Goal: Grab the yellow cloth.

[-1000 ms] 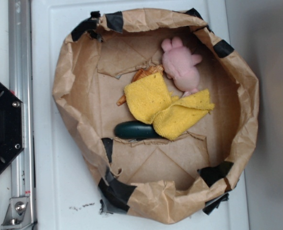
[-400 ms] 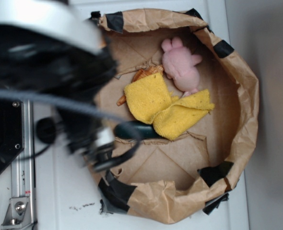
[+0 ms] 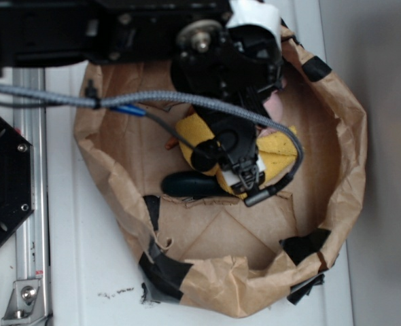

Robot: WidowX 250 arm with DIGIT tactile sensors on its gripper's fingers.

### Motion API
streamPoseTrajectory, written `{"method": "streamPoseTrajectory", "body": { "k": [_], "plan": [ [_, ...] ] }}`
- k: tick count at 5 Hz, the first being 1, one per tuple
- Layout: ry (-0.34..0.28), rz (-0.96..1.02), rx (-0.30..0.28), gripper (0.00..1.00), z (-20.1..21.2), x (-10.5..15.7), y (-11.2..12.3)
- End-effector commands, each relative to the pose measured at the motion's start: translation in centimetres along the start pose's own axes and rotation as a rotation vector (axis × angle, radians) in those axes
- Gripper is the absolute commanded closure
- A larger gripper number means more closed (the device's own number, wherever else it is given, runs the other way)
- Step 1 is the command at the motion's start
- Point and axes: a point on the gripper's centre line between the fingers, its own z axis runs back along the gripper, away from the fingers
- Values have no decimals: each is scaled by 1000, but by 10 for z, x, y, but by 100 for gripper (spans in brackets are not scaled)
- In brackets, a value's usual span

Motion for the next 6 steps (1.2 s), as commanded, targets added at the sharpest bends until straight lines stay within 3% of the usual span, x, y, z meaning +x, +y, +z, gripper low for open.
{"method": "streamPoseTrajectory", "body": {
  "k": [1, 2, 3, 4, 5, 6],
  "plan": [
    [127, -302, -27, 0, -61, -12, -27],
    [174, -174, 14, 0, -83, -19, -19],
    [189, -110, -34, 100, -83, -24, -14],
    [162, -124, -59, 100, -65, -20, -14],
    [73, -160, -85, 100, -22, -11, -20],
    [-121, -248, -82, 100, 26, -21, -26]
  ]
}}
